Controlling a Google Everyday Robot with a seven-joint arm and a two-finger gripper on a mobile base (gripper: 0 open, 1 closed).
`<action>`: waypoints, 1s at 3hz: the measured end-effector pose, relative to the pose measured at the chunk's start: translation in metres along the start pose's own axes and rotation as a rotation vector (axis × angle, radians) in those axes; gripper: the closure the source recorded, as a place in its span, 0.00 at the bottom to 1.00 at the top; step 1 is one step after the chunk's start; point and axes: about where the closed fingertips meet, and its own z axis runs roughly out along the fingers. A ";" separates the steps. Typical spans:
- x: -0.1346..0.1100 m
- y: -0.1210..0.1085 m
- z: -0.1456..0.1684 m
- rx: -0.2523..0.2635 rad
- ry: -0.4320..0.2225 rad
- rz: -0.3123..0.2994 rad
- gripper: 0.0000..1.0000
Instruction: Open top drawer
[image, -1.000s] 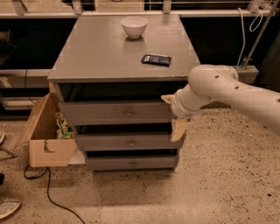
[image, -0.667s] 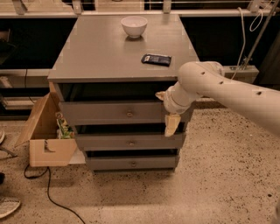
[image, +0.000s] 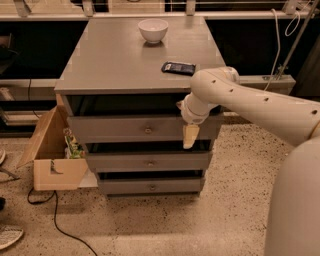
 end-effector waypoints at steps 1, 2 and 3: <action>0.004 -0.003 0.021 -0.023 0.028 0.024 0.15; 0.008 0.004 0.037 -0.057 0.042 0.041 0.38; 0.013 0.010 0.032 -0.050 0.051 0.051 0.61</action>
Offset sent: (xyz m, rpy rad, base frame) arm 0.0101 -0.0006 -0.0532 -0.0502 0.0956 -0.0609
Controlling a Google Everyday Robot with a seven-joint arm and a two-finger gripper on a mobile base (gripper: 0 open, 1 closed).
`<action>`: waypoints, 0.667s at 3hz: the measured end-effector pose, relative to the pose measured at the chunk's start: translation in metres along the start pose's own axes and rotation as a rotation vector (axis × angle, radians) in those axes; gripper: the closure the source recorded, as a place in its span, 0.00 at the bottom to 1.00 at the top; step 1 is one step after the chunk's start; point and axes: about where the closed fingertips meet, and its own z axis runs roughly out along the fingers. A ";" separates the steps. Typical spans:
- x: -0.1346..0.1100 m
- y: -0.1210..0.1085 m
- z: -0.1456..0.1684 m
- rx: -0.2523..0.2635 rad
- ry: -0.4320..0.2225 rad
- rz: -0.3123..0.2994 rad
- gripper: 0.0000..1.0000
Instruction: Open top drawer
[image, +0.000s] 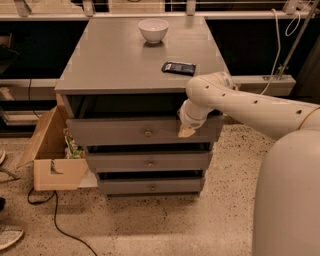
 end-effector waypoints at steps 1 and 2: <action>-0.002 -0.003 -0.007 0.000 0.000 0.000 0.85; -0.003 -0.004 -0.010 0.000 0.000 0.000 1.00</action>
Offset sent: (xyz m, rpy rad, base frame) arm -0.0661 -0.0388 0.1047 0.1894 -0.1457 0.0618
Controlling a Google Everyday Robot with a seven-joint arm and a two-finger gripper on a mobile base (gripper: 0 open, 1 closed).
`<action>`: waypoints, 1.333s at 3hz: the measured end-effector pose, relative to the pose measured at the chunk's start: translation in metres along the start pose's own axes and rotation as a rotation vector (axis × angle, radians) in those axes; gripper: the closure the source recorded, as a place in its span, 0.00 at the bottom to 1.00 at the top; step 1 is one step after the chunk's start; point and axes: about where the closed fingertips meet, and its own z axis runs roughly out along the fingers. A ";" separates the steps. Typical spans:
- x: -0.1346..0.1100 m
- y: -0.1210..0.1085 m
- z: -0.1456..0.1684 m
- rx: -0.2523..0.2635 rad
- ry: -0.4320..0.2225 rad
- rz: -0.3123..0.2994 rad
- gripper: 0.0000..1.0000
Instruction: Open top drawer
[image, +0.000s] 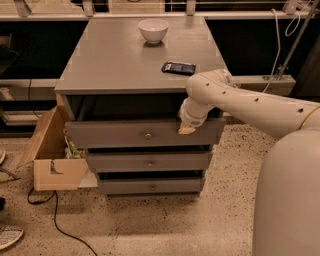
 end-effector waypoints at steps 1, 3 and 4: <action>0.000 0.000 0.000 0.000 0.000 0.000 0.82; 0.000 0.001 0.000 -0.012 -0.015 -0.012 0.27; 0.000 0.000 -0.001 -0.012 -0.015 -0.012 0.04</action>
Offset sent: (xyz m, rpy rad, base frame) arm 0.0000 0.0000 0.0000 0.0000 0.0000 0.0000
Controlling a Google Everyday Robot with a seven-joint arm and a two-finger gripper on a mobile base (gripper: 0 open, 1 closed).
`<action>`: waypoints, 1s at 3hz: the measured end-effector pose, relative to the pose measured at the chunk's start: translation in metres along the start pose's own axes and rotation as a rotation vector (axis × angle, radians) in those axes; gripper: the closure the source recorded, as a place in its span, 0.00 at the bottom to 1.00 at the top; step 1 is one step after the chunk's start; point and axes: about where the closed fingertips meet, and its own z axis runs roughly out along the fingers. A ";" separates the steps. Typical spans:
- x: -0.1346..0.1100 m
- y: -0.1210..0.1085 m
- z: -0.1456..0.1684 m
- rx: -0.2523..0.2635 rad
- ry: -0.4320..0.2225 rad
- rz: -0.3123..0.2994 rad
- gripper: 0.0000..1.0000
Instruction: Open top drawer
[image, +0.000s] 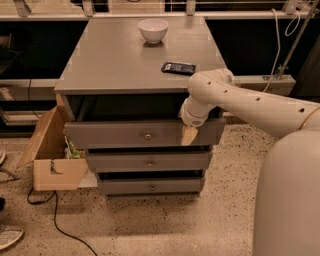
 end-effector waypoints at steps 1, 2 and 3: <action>0.004 0.003 0.000 -0.023 0.038 -0.004 0.00; 0.006 0.003 0.001 -0.041 0.079 -0.009 0.00; 0.008 0.006 0.003 -0.070 0.114 -0.009 0.15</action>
Offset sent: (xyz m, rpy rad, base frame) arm 0.0000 -0.0083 0.0018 -0.1366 0.0394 -0.0175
